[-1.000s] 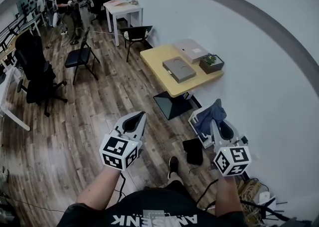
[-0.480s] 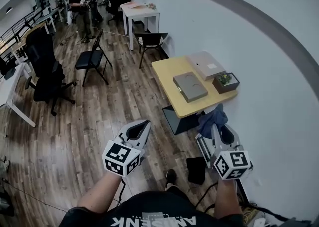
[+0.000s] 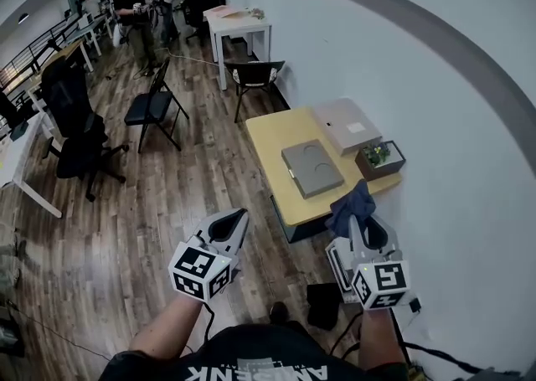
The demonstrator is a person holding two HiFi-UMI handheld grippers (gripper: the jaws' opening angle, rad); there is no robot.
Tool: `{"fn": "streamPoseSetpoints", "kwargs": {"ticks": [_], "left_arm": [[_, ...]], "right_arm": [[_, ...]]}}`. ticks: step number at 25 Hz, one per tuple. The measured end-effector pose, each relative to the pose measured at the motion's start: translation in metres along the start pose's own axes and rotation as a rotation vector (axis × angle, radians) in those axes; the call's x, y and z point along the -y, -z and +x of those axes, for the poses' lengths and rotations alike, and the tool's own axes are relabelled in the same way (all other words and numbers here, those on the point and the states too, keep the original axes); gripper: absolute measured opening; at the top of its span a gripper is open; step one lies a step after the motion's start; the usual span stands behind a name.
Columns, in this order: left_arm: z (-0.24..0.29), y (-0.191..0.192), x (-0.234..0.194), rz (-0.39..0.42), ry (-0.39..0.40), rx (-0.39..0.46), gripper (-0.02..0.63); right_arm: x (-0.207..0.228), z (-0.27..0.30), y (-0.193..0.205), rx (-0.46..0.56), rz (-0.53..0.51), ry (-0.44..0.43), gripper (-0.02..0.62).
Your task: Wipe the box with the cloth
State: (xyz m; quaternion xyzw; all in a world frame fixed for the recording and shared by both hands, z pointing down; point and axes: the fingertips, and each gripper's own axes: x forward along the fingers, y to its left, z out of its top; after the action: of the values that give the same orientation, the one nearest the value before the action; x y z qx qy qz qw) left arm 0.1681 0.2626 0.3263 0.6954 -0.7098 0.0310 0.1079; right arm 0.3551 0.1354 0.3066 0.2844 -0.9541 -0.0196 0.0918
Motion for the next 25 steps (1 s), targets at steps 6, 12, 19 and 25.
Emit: {"fn": "streamPoseSetpoints", "kwargs": {"ticks": [6,12,19,25], "left_arm": [[0.049,-0.006,0.003,-0.008,-0.029,0.008,0.002],[0.08,-0.002,0.0,-0.001,-0.044,-0.044,0.002],[0.122,-0.002,-0.016,-0.012,-0.016,-0.041,0.002],[0.184,0.006,-0.043,-0.001,0.107,-0.06,0.002]], "right_arm": [[0.042,0.028,0.013,-0.011,0.019,-0.035,0.077],[0.07,0.046,0.019,-0.018,0.04,-0.041,0.077],[0.09,0.07,0.03,-0.029,0.062,-0.015,0.077],[0.114,0.098,0.052,-0.055,0.112,0.135,0.077]]}}
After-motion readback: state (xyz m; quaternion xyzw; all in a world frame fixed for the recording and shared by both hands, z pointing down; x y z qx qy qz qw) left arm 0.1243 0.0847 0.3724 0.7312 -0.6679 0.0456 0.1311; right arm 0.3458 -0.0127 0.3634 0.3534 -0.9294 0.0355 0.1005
